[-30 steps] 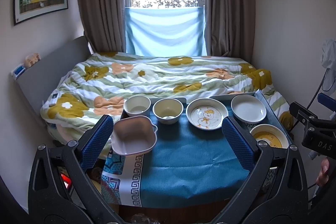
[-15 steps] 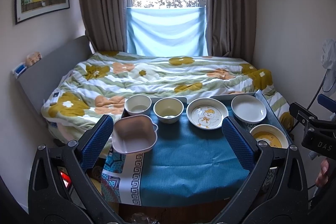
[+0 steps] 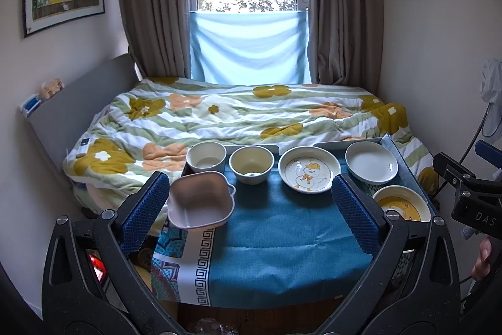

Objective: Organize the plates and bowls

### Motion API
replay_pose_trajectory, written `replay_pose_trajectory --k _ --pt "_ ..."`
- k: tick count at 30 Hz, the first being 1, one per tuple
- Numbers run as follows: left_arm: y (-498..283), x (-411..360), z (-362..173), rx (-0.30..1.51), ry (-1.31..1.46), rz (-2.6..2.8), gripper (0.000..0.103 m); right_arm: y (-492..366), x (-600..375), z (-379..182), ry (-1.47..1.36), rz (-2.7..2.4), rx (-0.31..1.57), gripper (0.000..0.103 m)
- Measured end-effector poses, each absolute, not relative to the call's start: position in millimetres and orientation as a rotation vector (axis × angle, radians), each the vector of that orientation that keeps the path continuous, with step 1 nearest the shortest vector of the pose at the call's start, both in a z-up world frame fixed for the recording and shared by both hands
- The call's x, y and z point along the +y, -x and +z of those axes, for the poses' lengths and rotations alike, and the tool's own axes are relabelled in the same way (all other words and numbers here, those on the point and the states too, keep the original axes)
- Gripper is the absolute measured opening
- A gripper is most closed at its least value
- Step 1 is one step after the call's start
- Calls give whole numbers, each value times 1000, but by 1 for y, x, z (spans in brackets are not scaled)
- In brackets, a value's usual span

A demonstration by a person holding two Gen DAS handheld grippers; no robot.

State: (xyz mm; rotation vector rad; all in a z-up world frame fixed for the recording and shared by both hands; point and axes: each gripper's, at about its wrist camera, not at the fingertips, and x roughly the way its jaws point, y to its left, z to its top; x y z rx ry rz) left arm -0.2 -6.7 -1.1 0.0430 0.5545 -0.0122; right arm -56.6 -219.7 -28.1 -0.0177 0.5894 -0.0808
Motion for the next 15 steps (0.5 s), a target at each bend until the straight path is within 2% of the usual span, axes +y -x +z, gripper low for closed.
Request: replay_pose_trajectory --k 15 --pt "4 -3 1 553 -36 7 103 60 -210 -23 21 -79 587 103"
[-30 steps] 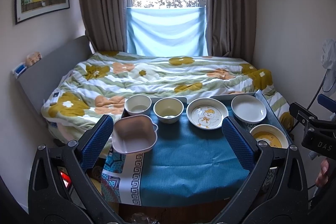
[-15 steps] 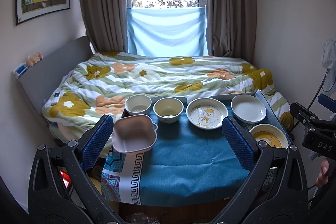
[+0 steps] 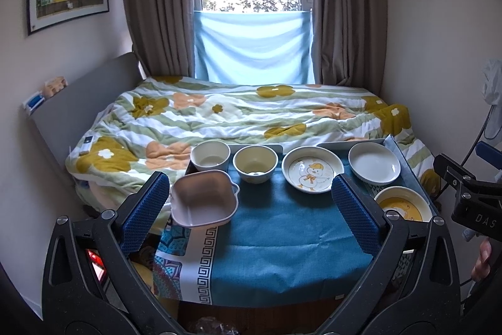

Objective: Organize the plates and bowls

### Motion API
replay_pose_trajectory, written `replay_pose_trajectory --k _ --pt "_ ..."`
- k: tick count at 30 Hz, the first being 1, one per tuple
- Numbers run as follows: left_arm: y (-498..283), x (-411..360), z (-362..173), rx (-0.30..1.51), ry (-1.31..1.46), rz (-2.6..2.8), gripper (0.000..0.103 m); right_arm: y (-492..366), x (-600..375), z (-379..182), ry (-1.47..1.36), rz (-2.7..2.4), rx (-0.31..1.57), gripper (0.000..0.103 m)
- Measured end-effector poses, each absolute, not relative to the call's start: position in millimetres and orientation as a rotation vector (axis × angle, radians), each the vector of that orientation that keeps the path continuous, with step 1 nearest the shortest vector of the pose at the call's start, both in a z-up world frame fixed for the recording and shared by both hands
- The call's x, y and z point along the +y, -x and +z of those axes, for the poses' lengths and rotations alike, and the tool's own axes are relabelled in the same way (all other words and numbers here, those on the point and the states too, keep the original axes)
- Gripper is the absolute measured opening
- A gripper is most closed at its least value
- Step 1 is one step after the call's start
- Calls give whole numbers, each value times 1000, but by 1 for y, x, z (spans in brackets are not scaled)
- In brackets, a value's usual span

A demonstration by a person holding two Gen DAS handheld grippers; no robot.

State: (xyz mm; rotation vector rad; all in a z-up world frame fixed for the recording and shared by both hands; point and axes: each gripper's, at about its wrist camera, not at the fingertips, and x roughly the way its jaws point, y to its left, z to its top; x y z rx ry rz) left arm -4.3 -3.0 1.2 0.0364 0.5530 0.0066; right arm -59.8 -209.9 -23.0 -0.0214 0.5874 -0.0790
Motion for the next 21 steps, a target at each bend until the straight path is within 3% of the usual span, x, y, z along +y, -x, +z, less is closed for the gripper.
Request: replay_pose_trajectory --k 21 --pt "5 -4 1 551 -39 7 103 60 -211 -23 19 -78 587 103"
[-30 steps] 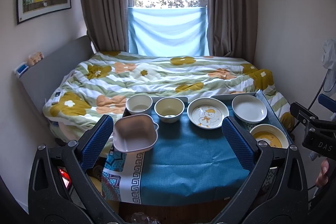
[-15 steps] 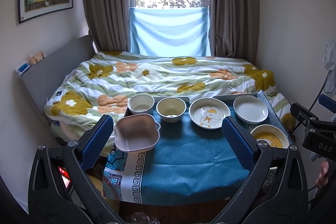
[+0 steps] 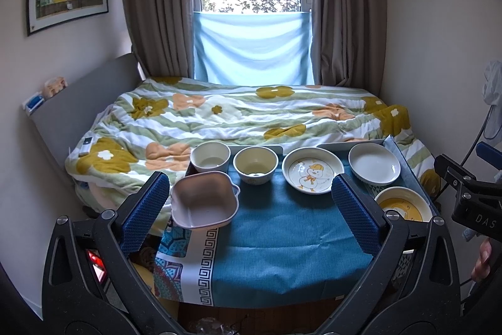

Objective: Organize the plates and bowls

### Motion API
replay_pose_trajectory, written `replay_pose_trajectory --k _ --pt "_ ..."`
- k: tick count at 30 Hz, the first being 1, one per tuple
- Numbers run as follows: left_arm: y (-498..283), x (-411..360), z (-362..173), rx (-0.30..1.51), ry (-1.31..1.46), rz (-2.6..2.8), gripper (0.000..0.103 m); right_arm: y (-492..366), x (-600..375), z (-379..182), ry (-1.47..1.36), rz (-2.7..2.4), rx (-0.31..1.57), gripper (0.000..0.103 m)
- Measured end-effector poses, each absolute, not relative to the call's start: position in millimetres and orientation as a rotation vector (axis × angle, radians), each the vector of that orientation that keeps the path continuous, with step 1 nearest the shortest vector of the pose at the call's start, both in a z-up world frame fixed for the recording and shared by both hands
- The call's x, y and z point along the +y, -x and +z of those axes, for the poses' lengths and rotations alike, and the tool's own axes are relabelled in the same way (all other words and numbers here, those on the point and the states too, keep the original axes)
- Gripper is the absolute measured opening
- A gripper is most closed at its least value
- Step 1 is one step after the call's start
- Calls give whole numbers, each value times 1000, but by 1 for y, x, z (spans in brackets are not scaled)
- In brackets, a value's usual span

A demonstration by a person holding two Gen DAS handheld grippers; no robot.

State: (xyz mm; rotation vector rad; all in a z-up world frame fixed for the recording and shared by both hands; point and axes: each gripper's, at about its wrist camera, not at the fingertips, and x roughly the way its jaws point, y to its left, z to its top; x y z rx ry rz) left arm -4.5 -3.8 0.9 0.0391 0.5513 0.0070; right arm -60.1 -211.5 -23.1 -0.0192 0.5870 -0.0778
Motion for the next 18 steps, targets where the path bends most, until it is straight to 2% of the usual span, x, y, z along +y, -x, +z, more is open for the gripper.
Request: replay_pose_trajectory --k 10,18 --pt "-6 -4 -1 592 -47 -6 103 57 -210 -22 11 -72 592 103" --pt "-55 -31 -50 803 -157 -126 103 51 -235 -52 -83 -161 694 103"
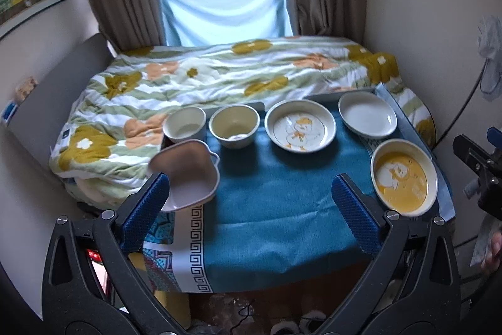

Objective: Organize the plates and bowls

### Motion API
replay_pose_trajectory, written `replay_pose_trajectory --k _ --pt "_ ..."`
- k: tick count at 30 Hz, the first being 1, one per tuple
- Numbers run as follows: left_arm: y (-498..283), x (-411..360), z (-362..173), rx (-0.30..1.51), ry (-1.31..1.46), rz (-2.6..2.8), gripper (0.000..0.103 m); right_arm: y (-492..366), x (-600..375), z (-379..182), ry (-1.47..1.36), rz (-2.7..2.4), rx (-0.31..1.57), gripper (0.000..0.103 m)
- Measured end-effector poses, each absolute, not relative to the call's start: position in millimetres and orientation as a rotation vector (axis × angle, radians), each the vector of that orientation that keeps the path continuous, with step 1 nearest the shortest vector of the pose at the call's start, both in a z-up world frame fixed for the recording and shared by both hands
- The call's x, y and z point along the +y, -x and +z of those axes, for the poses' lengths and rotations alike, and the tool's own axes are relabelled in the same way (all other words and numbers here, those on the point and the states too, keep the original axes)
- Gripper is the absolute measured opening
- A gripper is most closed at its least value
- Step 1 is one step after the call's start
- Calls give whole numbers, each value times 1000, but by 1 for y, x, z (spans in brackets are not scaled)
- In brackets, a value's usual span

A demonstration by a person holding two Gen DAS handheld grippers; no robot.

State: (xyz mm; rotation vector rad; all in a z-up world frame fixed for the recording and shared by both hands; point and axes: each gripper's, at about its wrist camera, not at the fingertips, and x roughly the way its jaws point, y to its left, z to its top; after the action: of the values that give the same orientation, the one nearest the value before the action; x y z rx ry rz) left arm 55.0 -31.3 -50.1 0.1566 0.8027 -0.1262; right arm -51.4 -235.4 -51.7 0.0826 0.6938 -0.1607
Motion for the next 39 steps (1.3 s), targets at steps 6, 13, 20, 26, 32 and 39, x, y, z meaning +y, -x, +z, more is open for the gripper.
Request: replay_pose_trajectory --k 6,13,20,26,32,39 --pt "-94 -92 -113 932 -277 -239 103 61 -281 -98 -188 -271 802 103" --pt "-134 -183 -176 994 -371 -369 103 67 -361 -167 -324 -349 905 103" --pt "-174 -246 -240 1171 -288 -600 103 48 -419 -225 -428 -286 996 79" --pt "-198 -275 -275 1268 -288 -625 91 29 -449 -254 -491 -224 1046 57" --pt "-203 -295 -298 1350 -287 -666 65 14 -466 -265 -520 -164 1064 35" --pt "-203 -302 -303 1392 -236 -689 25 3 -471 -268 -518 -122 1065 16"
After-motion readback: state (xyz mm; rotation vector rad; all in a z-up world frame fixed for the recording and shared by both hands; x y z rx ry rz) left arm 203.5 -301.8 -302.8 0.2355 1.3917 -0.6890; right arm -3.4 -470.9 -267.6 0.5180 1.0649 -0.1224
